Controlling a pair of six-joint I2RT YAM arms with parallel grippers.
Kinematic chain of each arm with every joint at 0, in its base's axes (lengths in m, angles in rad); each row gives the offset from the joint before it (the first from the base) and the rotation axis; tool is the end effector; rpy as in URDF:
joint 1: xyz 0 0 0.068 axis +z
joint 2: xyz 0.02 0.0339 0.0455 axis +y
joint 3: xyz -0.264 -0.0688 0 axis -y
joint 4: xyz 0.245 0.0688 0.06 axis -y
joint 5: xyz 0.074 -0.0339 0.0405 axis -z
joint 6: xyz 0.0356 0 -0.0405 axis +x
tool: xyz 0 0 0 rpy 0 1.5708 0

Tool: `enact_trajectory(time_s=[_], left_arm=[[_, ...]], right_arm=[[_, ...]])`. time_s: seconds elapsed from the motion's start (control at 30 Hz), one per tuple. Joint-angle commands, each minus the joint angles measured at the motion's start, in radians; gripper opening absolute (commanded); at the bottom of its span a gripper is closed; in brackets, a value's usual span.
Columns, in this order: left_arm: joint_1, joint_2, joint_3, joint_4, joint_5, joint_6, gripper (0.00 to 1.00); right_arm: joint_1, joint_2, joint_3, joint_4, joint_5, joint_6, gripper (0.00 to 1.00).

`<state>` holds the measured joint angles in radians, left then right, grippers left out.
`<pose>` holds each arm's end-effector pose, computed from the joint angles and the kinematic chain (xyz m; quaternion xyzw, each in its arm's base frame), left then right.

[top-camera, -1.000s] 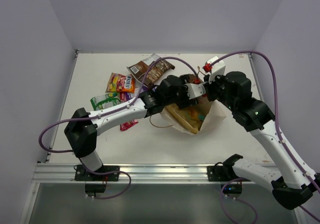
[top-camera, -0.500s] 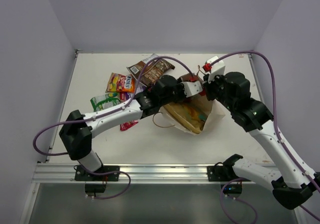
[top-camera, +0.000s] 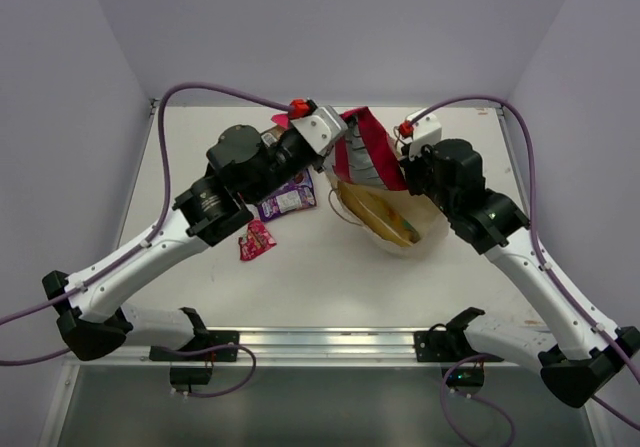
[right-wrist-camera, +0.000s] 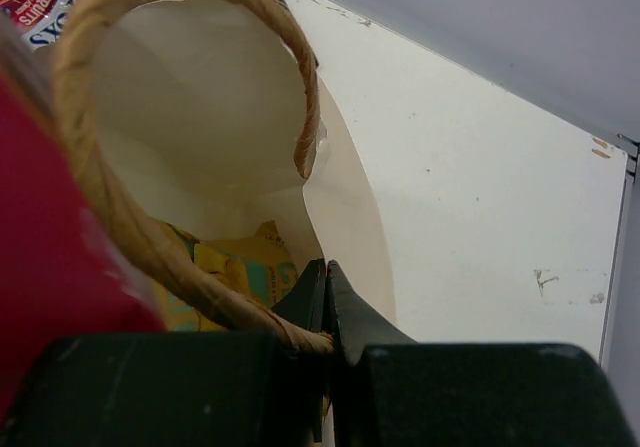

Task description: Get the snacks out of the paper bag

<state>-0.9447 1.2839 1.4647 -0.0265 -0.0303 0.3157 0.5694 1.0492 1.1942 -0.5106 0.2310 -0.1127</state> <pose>0.1672 -0.2293 0.4866 0.3740 0.5323 -0.2255 0.7252 0.1928 0.1137 0.3983 -0.2122 0.7931 0.0350 0.5699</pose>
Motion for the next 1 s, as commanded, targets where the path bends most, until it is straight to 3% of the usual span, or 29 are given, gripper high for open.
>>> enact_trajectory(time_s=[0.0,0.03,0.07,0.1,0.2,0.33,0.5,0.7,0.83,0.97], left_arm=[[0.004,-0.037,0.088,0.030,-0.254,-0.027,0.00],[0.009,-0.034,0.100,-0.022,-0.332,0.003,0.00],[0.020,-0.028,0.115,-0.041,-0.505,0.011,0.00],[0.065,-0.011,0.155,-0.070,-0.558,0.014,0.00],[0.211,0.002,0.187,-0.170,-0.605,-0.058,0.00],[0.354,0.023,0.148,-0.176,-0.628,-0.105,0.00],[0.529,0.154,0.152,-0.185,-0.544,-0.130,0.00],[0.629,0.384,0.293,-0.173,-0.511,-0.164,0.00],[0.690,0.503,0.365,-0.158,-0.366,-0.309,0.00],[0.809,0.583,0.304,-0.087,-0.244,-0.507,0.00]], right_arm=[[0.000,0.006,-0.018,-0.005,0.051,0.015,0.00],[0.000,0.005,-0.018,-0.005,0.053,0.015,0.00],[0.000,0.003,-0.018,-0.006,0.053,0.015,0.00],[0.000,0.002,-0.016,-0.009,0.047,0.015,0.00],[0.000,-0.005,-0.015,-0.011,0.036,0.019,0.00],[0.000,-0.008,-0.016,-0.011,0.030,0.018,0.00],[-0.002,-0.015,-0.025,-0.003,0.027,0.010,0.00],[0.000,-0.028,-0.030,-0.003,0.021,0.010,0.00],[0.001,-0.029,-0.039,0.000,0.008,0.015,0.00],[0.001,-0.023,-0.050,0.001,-0.004,0.013,0.00]])
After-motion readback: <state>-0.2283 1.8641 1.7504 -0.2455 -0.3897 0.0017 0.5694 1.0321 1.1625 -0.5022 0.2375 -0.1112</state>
